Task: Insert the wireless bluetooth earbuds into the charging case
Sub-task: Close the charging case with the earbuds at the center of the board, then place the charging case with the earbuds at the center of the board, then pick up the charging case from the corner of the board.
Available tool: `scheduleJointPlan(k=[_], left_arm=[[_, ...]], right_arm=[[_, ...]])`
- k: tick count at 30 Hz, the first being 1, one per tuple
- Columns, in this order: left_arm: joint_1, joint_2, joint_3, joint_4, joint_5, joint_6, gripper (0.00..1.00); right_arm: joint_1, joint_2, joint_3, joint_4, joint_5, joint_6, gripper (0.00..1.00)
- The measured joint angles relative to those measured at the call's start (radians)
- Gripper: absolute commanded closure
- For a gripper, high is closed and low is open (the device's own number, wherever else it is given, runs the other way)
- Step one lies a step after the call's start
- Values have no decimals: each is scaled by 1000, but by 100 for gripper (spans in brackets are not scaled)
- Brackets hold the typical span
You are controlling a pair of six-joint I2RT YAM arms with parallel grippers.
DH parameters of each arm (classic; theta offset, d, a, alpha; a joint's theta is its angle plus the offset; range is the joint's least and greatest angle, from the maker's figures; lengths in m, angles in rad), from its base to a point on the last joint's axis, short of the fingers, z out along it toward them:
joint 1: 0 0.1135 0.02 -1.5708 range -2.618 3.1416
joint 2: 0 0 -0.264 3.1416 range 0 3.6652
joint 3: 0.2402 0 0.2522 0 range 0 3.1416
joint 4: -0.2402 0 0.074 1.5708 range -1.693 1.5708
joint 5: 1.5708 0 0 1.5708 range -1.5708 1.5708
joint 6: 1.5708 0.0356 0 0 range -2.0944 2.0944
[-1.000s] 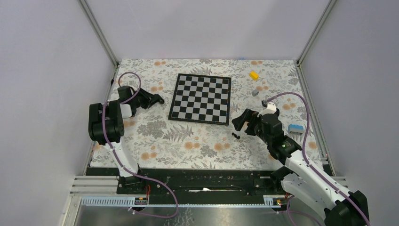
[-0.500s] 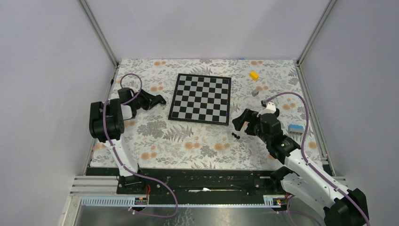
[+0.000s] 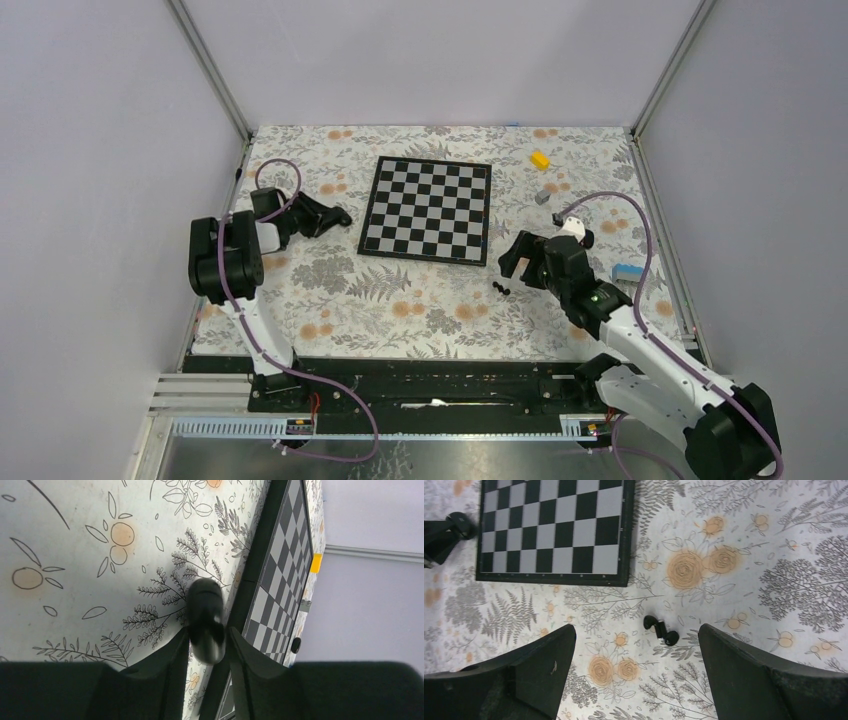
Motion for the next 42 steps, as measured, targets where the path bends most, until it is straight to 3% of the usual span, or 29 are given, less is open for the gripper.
scheduleJointPlan(k=[6,10,15,18,24,29,33,37,42], left_arm=[[0,-61,-19,-26,-16,-14,36],[0,-149,-24,-99,-63,4,31],[0,-326,-27,-230,-138,63,26],[-8,-471,-33,-305,-166,116,24],[-108,-741,-89,-403,-172,193,20],[-221,-878,-205,-475,-161,196,19],[-338,-921,-247,-530,-144,194,19],[-441,-914,-246,-564,-138,204,19],[-472,-868,-246,-583,-135,218,15]], right_arm=[[-10,150,126,-129,9,13,0],[-12,259,173,-160,6,14,0],[-34,256,172,-223,44,-11,0],[-106,250,180,-256,68,-49,0],[-394,304,248,-278,14,-98,0],[-472,423,325,-275,31,-108,0],[-499,532,383,-241,49,-137,0],[-499,627,419,-201,107,-193,8],[-499,773,491,-161,123,-283,9]])
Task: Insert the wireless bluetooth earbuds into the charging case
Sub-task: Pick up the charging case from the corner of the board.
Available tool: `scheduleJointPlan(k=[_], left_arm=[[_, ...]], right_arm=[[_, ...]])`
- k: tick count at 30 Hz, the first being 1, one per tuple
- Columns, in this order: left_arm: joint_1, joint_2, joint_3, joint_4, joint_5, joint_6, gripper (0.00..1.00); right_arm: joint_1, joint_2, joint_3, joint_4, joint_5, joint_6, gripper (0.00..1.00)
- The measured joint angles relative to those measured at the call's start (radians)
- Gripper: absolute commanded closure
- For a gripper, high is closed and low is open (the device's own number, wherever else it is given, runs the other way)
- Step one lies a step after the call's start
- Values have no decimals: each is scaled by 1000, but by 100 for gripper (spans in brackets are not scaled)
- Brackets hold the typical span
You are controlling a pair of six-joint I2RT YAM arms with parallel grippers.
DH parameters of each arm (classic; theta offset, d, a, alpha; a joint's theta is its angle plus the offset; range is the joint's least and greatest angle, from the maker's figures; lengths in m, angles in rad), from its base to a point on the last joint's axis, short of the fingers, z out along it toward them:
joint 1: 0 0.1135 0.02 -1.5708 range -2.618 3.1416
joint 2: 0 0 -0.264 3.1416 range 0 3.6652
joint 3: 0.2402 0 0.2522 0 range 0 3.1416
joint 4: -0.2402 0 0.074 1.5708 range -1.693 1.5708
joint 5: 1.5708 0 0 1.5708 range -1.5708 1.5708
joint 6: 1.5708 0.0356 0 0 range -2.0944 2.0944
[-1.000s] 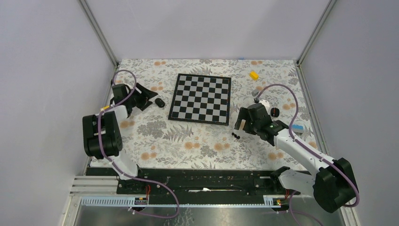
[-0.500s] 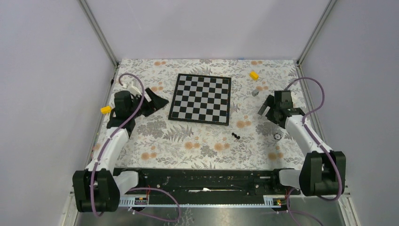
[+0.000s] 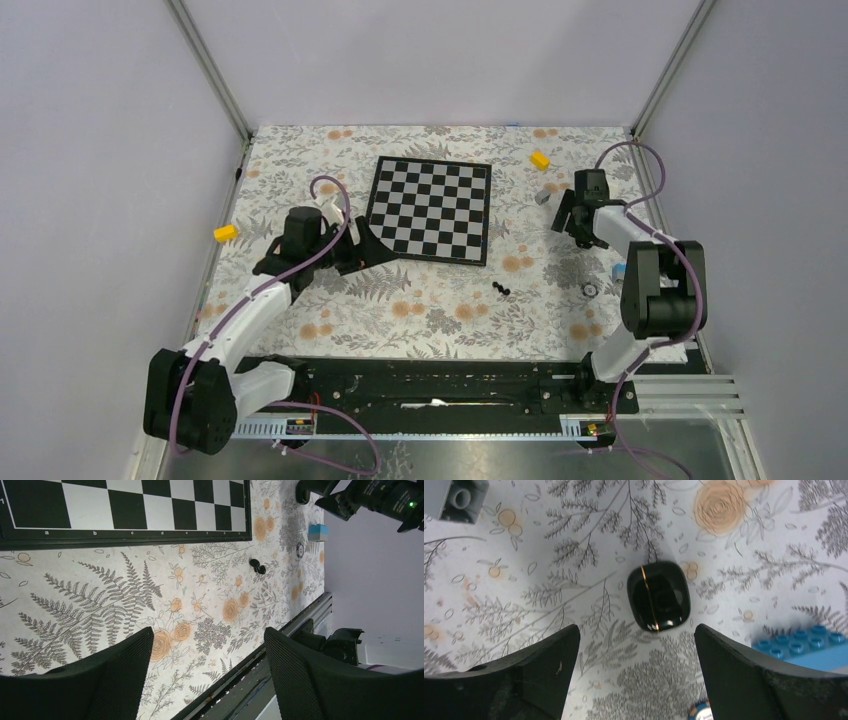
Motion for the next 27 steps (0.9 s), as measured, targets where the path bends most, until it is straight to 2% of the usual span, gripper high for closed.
scheduleJointPlan(k=[5,7,10,14,20,27], left_arm=[[0,12,0,-8,-2,-2,11],[-2,12,0,-10,-3,-6,11],[-3,12,0,-15,-6,-15,11],[-7,12,0,-18,-10,-27,10],[-37,11,33,-48,-52,-18,1],[-38,11,42,-47,-92,-20,1]], right_arm=[[-35,132,81,18,14,-59,8],[-64,173,108,19,13,-76,14],[-98,210,127,20,-2,-90,32],[-119,217,137,19,-42,-95,39],[-116,217,137,20,-76,-95,60],[-116,159,64,50,-121,-64,65]])
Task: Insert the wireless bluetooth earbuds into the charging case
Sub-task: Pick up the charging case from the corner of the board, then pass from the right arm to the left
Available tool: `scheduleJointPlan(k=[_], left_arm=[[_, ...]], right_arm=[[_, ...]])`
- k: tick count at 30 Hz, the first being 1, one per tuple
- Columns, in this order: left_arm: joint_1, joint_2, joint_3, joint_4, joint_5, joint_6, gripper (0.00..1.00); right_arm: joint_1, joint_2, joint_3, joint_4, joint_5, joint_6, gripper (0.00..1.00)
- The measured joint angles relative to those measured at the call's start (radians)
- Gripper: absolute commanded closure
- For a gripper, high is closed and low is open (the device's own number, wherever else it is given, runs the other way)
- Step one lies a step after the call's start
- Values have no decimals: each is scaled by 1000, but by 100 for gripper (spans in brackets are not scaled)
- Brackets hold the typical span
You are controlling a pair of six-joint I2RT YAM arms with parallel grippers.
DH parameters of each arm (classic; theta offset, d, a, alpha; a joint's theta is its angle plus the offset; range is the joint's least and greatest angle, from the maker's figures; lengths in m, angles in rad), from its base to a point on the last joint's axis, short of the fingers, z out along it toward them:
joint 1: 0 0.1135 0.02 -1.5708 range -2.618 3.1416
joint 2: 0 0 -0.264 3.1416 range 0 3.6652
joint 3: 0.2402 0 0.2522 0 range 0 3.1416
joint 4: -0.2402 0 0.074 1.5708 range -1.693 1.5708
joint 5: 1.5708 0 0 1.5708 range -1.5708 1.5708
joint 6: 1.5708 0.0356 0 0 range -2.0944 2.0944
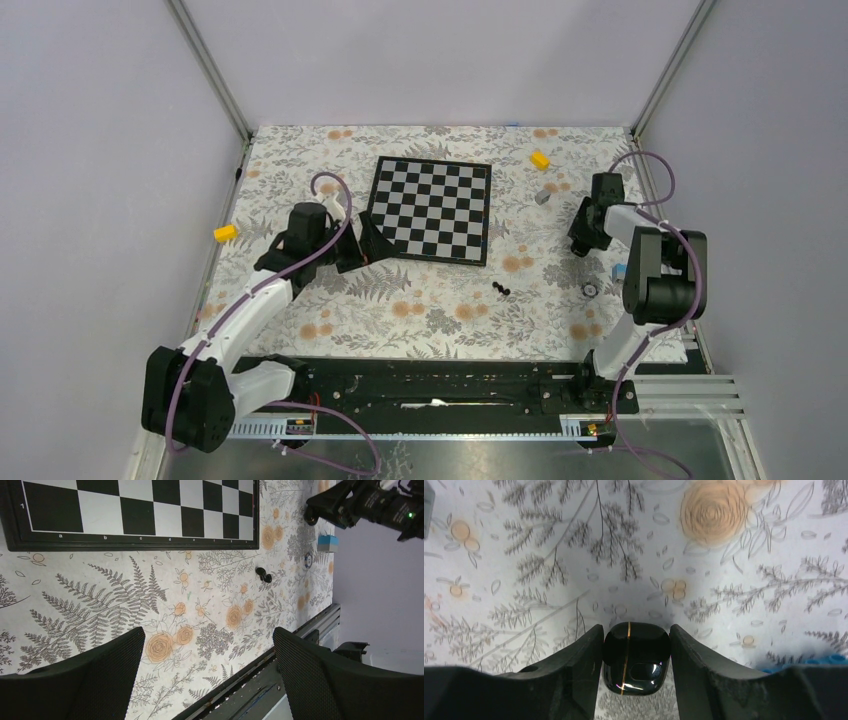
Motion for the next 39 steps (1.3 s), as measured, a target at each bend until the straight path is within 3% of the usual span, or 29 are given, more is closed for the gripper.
scheduleJointPlan(k=[13,20,29,39], left_arm=[[-100,166,136,-33,18,34,1],[-227,231,142,-14,-5,63,1],[-330,284,138,97,-29,29,1],[-443,364,166,304,-78,-47,5]], right_arm=[[32,-340,-238,48,-195,94,65],[220,-537,-333,45,-311,186,64],[477,-580,-393,120,-367,397,64],[539,-578,-394,260,-362,581,62]])
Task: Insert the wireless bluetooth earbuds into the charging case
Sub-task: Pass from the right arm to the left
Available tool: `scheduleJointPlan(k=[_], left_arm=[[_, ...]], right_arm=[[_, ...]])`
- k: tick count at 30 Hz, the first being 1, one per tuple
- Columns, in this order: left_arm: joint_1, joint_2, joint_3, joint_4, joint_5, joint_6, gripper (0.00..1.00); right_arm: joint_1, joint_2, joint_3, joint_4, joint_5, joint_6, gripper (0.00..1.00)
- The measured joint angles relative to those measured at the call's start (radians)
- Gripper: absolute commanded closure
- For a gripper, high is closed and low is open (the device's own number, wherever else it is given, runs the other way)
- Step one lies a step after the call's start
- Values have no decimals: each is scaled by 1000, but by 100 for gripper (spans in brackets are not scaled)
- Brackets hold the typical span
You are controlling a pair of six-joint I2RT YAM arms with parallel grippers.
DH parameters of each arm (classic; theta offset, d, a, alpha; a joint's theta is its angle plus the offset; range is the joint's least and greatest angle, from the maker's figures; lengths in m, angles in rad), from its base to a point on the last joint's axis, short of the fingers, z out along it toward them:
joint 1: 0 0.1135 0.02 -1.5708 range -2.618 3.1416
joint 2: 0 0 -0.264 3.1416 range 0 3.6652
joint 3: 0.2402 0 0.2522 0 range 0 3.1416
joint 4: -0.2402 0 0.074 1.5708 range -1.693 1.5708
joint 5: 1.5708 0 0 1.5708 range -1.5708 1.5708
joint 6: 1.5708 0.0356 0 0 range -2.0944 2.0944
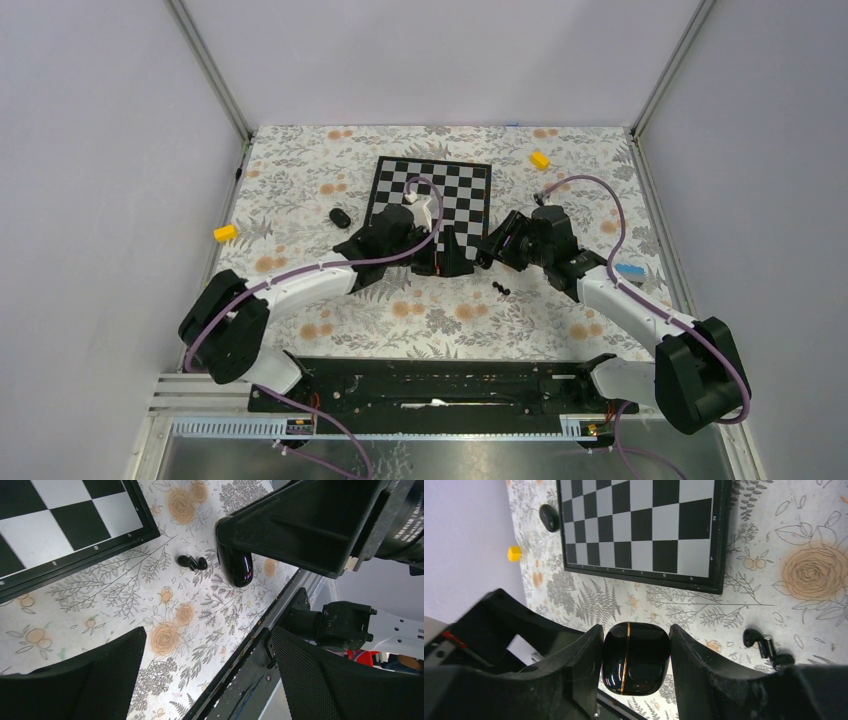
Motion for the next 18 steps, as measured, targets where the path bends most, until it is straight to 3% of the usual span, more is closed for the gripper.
scheduleJointPlan(k=[9,11,18], left_arm=[[-40,75,12,83,-9,-34,22],[-41,87,23,104,-12,-40,31],[-42,126,63,148,-14,-47,34]], right_arm=[[3,-4,-14,54,3,76,62],[3,-4,-14,56,3,82,62],[3,-4,-14,62,3,91,62]])
